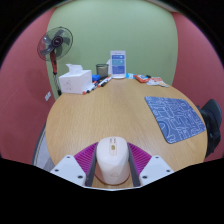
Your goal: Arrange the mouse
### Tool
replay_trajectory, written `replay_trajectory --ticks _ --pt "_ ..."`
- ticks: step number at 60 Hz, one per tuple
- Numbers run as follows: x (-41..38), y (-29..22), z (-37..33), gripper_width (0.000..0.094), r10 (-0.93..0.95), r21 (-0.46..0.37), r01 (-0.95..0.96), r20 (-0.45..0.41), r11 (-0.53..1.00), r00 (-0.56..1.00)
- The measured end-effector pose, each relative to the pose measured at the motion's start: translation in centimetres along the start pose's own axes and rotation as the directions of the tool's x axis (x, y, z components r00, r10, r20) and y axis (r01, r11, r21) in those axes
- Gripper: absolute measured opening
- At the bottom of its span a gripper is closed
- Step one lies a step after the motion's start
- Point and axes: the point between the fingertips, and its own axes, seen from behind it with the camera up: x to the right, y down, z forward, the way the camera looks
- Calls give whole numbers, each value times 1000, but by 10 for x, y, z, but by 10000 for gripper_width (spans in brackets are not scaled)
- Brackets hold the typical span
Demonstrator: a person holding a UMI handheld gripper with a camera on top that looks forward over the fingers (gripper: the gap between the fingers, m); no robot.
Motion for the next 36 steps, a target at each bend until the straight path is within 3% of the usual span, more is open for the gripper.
replay_trajectory --ticks 12,18,27,36 --pt "-4 -2 0 398 -66 -7 67 43 998 997" --pt "-12 -26 -10 393 -100 34 97 93 995 991" --pt "-13 -142 -48 394 -115 222 72 183 972 976" --pt "49 -273 -77 393 -54 393 -38 220 919 974"
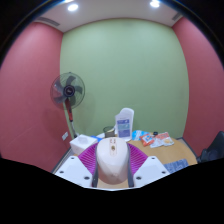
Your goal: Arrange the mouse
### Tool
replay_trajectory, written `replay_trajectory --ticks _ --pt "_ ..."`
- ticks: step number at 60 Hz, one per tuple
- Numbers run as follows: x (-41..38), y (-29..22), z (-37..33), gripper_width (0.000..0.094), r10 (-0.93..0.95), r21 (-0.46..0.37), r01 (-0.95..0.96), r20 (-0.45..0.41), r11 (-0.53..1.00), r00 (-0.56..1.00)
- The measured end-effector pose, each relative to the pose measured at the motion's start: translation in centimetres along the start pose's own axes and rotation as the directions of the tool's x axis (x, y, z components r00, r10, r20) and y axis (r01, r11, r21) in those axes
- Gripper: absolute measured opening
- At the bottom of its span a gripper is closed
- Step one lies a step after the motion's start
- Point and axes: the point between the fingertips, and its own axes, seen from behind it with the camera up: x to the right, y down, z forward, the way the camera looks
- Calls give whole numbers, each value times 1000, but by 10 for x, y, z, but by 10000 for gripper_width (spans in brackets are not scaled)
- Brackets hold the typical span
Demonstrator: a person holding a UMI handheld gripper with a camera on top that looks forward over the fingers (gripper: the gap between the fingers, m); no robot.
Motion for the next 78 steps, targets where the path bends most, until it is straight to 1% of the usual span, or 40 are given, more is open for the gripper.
replay_trajectory --ticks 4,8,10,11,18,23,27,28,35,38,39,42,44,45,46,47,51,56,67,78 --pt "52 -22 13 392 30 12 -30 -29 999 999" --pt "112 -11 26 389 27 -17 -28 -80 999 996" --pt "142 6 34 389 17 -53 -23 -110 998 994" --pt "154 22 35 388 11 -67 -20 -128 998 992" --pt "227 111 54 389 16 -220 -57 -185 974 983" --pt "253 161 60 392 -4 -314 -55 -183 948 983" --pt "261 191 60 399 -11 -349 -54 -180 935 984" --pt "262 196 60 423 -13 -356 -52 -176 933 984" --pt "261 218 57 493 -16 -399 -46 -150 916 989" --pt "262 224 54 542 -29 -420 -35 -145 907 989" --pt "263 224 53 575 -34 -421 -31 -145 906 989" --pt "262 220 47 722 -50 -417 -16 -145 909 988" --pt "260 216 42 864 -57 -413 -7 -143 911 988" --pt "259 213 39 861 -60 -411 -4 -143 911 988" --pt "258 210 36 823 -63 -408 -2 -146 913 987" --pt "258 206 34 815 -66 -402 1 -149 915 987" --pt "252 189 19 856 -72 -382 6 -158 924 985" --pt "244 167 -5 841 -80 -357 13 -174 934 981" --pt "220 122 -76 844 -116 -286 54 -206 957 972" --pt "196 107 -151 842 -139 -267 74 -233 961 963"
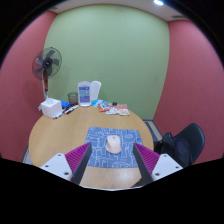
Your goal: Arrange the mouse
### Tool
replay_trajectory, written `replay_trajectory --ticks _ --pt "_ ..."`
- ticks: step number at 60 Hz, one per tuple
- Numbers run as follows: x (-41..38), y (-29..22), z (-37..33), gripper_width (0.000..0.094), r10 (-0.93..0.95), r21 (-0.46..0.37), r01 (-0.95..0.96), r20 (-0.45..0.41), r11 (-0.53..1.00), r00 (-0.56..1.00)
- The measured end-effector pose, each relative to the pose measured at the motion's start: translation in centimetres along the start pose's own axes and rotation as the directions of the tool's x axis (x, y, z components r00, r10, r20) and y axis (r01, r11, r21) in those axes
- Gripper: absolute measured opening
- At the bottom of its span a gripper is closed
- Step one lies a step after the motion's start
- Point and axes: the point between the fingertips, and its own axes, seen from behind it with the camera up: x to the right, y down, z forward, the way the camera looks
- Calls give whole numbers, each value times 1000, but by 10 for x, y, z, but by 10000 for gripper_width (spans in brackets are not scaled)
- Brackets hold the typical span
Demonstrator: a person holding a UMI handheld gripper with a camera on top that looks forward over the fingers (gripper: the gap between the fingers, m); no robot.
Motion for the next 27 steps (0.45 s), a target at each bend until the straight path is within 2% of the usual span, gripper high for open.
replay_trajectory --ticks 10,18,27 --pt "-7 10 -48 841 -9 15 9 1 1000 1000" --pt "-14 9 -67 840 -14 27 14 18 1000 1000" --pt "-8 7 -75 839 -7 29 7 -2 1000 1000"
